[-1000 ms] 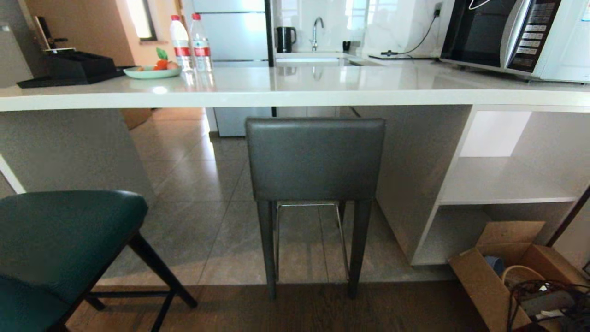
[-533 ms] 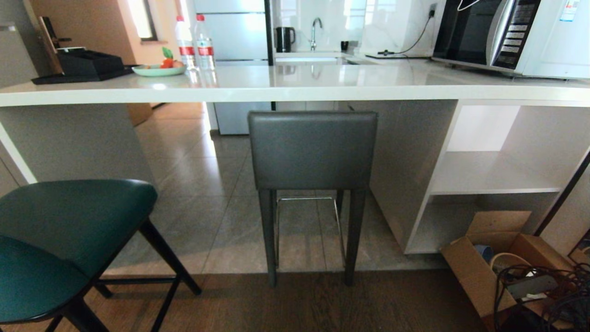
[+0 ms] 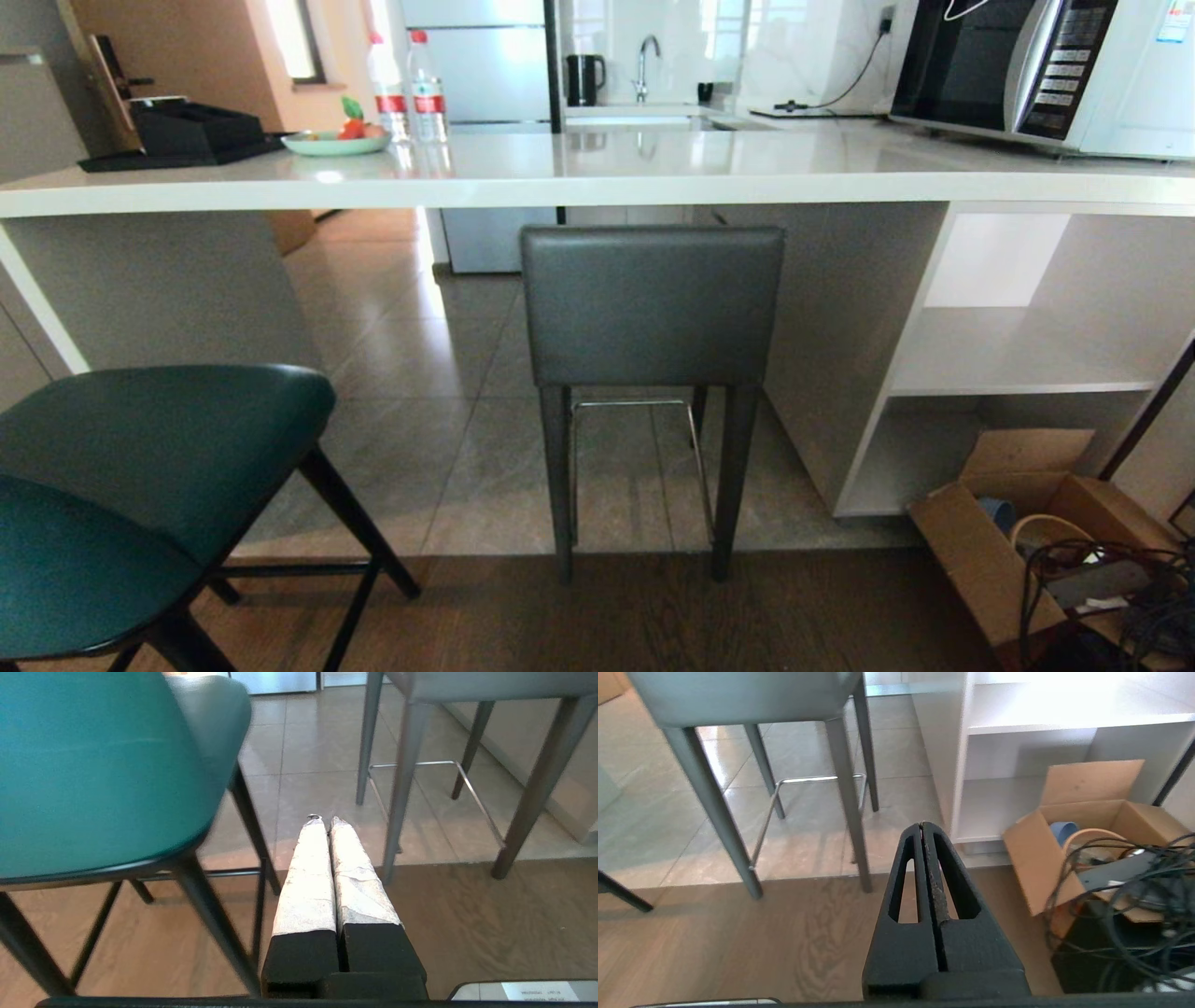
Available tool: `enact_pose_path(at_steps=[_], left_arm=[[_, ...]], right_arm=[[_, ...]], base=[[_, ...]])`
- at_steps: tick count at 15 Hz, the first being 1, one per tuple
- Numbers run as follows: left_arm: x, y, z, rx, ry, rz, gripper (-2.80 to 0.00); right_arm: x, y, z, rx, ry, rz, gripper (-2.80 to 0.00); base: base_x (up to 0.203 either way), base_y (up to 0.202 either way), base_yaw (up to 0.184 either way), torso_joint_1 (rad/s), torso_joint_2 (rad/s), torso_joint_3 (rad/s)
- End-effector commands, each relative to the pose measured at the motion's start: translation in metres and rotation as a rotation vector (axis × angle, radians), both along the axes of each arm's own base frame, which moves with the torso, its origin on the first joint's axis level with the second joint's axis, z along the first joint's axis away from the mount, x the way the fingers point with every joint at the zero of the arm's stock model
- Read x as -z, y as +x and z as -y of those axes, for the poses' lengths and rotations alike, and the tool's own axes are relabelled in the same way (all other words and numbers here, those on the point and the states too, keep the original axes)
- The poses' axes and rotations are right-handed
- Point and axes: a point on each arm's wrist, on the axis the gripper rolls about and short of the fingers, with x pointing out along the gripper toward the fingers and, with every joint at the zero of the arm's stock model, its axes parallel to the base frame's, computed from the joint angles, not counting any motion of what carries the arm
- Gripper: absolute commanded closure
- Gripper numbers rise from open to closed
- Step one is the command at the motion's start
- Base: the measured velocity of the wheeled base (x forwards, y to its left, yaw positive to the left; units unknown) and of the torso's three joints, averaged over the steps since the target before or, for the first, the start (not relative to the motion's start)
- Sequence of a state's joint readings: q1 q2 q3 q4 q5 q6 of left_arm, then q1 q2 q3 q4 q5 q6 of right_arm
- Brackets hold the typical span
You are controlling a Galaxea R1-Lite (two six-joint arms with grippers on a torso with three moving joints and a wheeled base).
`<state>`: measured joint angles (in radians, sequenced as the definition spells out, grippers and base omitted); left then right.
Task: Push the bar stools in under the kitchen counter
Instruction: Push the blue chair back under the dining table
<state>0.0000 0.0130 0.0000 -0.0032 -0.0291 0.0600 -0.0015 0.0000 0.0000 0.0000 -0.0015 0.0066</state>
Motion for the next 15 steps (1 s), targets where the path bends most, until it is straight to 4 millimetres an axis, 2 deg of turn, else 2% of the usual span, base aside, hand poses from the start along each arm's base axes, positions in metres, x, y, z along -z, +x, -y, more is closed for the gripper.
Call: enact_pose_path(at_steps=[1, 15], left_arm=[[0.0000, 0.0002, 0.0000, 0.000, 0.000, -0.002, 0.00], [0.0000, 0.0001, 0.0000, 0.000, 0.001, -0.005, 0.00]], right_arm=[[0.0004, 0.0002, 0.0000, 0.000, 0.000, -0.003, 0.00], [0.0003, 0.0001, 0.0000, -0.001, -0.002, -0.005, 0.00]], base=[[0.001, 0.183, -0.001, -0.001, 0.00, 0.004], [0.000, 0.199, -0.001, 0.003, 0.00, 0.002]])
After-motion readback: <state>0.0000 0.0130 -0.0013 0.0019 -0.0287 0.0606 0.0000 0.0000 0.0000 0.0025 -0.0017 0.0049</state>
